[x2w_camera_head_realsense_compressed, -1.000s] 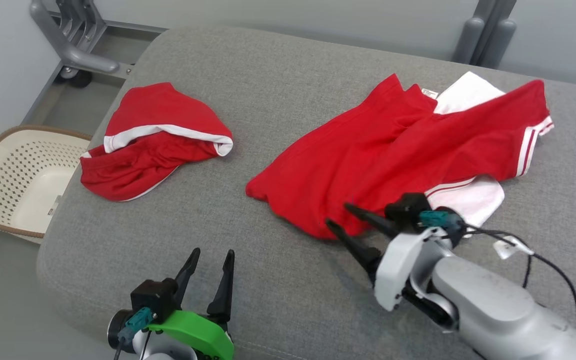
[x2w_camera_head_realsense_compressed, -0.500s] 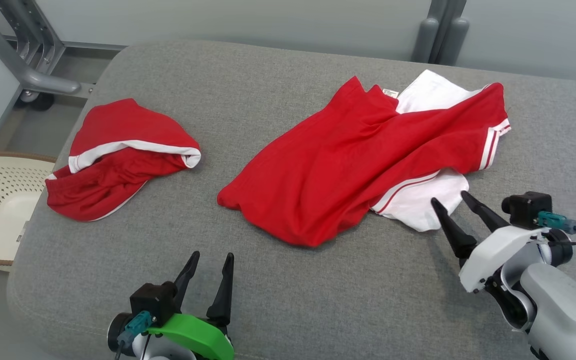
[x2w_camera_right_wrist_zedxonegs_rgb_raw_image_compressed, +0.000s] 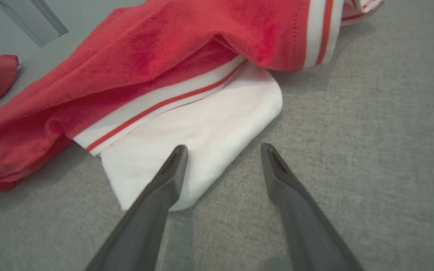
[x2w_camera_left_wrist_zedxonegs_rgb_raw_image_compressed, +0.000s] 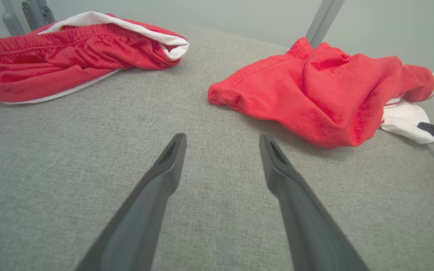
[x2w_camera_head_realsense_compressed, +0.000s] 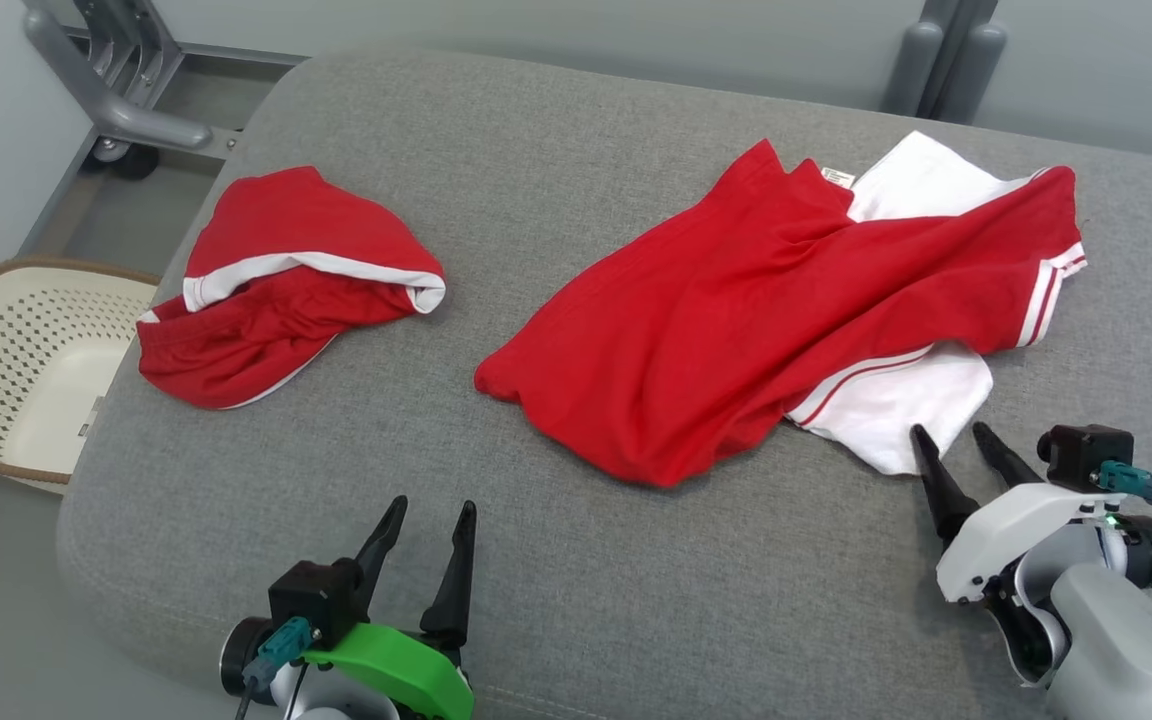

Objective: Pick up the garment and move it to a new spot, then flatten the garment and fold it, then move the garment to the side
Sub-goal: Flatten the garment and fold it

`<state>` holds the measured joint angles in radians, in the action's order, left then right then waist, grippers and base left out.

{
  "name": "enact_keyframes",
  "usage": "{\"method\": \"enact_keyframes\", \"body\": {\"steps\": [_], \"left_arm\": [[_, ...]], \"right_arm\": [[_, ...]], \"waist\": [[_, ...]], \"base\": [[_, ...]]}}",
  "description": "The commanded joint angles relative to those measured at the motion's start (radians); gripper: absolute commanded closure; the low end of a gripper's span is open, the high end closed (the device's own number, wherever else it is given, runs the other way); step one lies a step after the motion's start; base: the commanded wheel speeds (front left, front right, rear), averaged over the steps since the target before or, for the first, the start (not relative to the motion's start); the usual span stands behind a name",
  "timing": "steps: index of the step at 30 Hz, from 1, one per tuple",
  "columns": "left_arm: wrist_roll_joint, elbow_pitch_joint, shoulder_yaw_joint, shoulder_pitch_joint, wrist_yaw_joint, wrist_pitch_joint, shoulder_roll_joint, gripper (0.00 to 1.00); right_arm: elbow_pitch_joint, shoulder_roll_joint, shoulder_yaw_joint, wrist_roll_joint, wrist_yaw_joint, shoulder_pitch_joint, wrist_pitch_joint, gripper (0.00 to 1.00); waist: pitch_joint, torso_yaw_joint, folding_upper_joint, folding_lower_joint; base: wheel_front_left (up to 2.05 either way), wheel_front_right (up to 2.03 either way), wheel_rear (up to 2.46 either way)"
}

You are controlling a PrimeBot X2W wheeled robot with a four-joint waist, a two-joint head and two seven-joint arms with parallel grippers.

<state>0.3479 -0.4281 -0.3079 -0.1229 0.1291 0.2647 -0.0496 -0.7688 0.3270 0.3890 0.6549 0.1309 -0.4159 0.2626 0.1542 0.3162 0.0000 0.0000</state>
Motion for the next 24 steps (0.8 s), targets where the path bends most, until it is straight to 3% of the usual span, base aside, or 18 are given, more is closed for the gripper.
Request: {"method": "enact_keyframes", "body": {"steps": [1,4,6,11,18,24], "left_arm": [[-0.010,0.000,0.002,-0.007,0.002,-0.001,-0.002,0.00],[-0.009,0.004,0.004,-0.002,0.002,-0.001,-0.002,0.00],[-0.010,0.011,0.006,0.001,0.002,-0.001,-0.002,0.00],[-0.015,0.022,0.030,0.015,0.002,-0.001,-0.002,0.00],[-0.008,0.020,0.038,0.045,0.002,-0.001,-0.002,0.00],[0.001,0.017,0.044,0.055,0.002,-0.001,-0.002,0.00]], "right_arm": [[-0.019,-0.008,-0.006,-0.014,0.000,-0.001,0.003,0.00],[-0.061,-0.030,-0.007,-0.034,0.000,-0.017,0.003,0.00],[-0.072,-0.037,0.002,-0.050,0.000,-0.022,0.003,1.00],[-0.020,-0.004,-0.023,-0.086,0.000,-0.015,0.003,1.00],[0.179,0.052,-0.103,-0.151,0.000,0.071,0.003,1.00],[0.262,0.071,-0.160,-0.199,0.000,0.172,0.003,1.00]], "waist": [[0.005,0.015,0.0000,0.0000],[0.005,0.023,0.0000,0.0000],[0.005,0.022,0.0000,0.0000],[-0.010,-0.015,0.0000,0.0000],[-0.061,-0.151,0.0000,0.0000],[-0.093,-0.258,0.0000,0.0000]], "base": [[0.00,0.00,0.00],[0.00,0.00,0.00],[0.00,0.00,0.00],[0.00,0.00,0.00],[0.00,0.00,0.00],[0.00,0.00,0.00]]}}
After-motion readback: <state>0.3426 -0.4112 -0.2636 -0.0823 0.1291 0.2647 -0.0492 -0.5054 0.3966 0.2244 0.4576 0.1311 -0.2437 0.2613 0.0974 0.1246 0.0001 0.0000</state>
